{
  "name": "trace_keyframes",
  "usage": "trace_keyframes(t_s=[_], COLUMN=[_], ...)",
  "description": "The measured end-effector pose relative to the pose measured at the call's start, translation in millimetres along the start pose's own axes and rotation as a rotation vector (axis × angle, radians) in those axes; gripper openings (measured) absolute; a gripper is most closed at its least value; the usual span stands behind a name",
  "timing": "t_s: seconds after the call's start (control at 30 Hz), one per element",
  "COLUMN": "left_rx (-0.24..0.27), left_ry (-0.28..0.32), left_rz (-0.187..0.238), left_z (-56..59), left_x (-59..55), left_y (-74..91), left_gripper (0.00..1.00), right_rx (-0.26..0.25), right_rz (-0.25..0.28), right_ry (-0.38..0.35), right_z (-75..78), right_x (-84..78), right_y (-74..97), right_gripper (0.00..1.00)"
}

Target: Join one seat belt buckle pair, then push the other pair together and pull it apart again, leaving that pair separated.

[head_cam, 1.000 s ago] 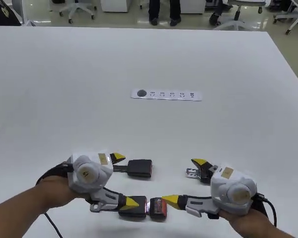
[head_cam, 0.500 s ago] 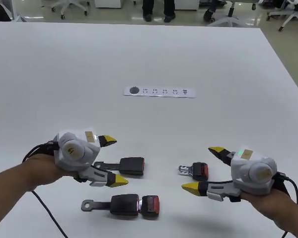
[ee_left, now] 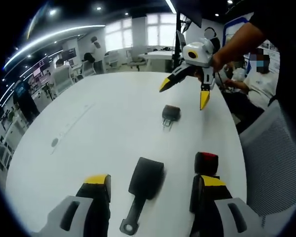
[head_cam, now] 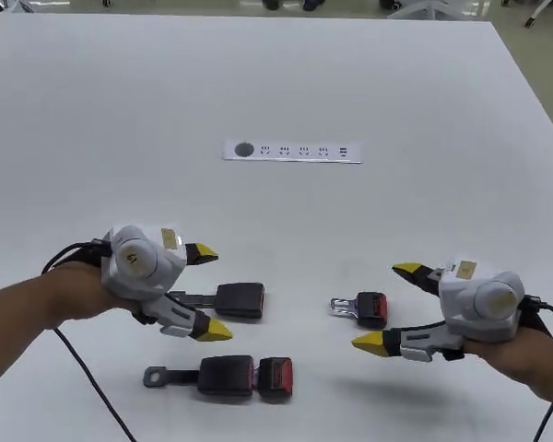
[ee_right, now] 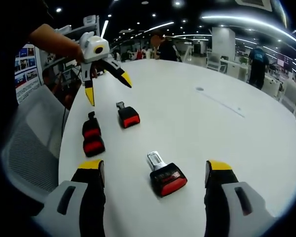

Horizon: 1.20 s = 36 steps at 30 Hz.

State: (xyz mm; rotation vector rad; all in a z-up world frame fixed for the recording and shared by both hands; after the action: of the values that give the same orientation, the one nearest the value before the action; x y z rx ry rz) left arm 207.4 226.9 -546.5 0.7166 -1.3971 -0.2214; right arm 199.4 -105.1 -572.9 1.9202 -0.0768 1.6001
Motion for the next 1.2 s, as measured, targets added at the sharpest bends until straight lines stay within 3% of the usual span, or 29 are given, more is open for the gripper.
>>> trace_keyframes(t_s=[0.47,0.87,1.0,1.2], left_rx=[-0.076,-0.138,-0.139,-0.148], left_ry=[-0.017,-0.068,-0.084,-0.095], left_rz=[-0.049,-0.103,-0.100,-0.095], left_z=[-16.9,-28.1,-29.7,-31.2], left_x=[-18.5,-41.3,-43.2,-44.5], left_y=[-33.6,-51.9,-52.7,-53.1], left_gripper=[0.71,0.57,0.50,0.49], right_rx=[0.070,0.140,0.165,0.157], right_rz=[-0.090,-0.148,-0.159,-0.162], right_ry=[-0.002,0.034,0.064,0.119], right_z=[21.4,31.2,29.4,32.8], right_x=[-23.0,-36.3,-37.8,-35.7], right_y=[-14.5,-25.8,-24.9,-27.0], right_gripper=[0.79,0.71,0.64,0.46])
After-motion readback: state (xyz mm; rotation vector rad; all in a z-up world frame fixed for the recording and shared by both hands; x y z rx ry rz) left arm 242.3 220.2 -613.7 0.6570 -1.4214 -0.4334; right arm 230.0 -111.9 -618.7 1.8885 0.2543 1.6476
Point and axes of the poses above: the centre of the closed fingertips' face, and the gripper's own axes: y roughly backward along the fingers, z roughly to its right, x roughly out of its top, the point moved 10 cm from there along y, roughly backward along the fingers, and after that the axes turned 11 degrees about z, right-handed, at the moved point
